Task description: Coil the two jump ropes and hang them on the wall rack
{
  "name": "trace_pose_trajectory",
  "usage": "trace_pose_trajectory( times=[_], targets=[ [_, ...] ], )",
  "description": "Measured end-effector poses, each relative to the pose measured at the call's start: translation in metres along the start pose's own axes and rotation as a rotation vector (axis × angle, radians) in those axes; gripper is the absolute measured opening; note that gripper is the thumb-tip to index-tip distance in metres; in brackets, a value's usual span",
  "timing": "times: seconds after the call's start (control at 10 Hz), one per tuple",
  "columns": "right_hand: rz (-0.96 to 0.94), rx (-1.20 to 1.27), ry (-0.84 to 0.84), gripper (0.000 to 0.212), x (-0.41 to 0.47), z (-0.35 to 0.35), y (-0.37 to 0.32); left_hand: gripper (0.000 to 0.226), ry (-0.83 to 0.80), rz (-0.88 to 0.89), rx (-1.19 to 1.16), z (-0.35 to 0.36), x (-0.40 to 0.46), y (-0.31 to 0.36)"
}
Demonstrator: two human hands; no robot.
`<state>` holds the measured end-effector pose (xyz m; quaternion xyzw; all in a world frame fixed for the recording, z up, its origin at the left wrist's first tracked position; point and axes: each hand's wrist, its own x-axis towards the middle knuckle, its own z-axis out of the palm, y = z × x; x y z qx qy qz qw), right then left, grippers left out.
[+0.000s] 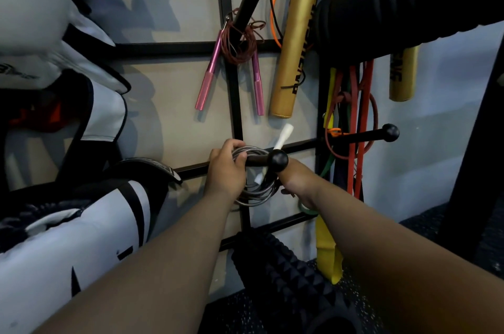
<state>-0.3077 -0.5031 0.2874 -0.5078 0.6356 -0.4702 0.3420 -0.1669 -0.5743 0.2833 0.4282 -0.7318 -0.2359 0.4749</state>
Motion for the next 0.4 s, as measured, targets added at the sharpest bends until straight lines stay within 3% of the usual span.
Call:
trace_pose_trajectory(
  times=[0.1,0.3,0.4],
  targets=[
    [0.048,-0.058,0.003,0.020,-0.002,-0.005,-0.002,0.020,-0.016,-0.028,0.033,-0.003,0.005,0.001],
    [0.100,-0.371,0.079,0.054,-0.006,-0.027,-0.001,0.024,-0.048,-0.028,0.103,-0.013,0.007,0.005],
    [0.128,-0.437,0.108,0.059,-0.018,-0.040,-0.016,0.021,-0.030,-0.042,0.076,-0.023,0.008,0.017]
  ],
)
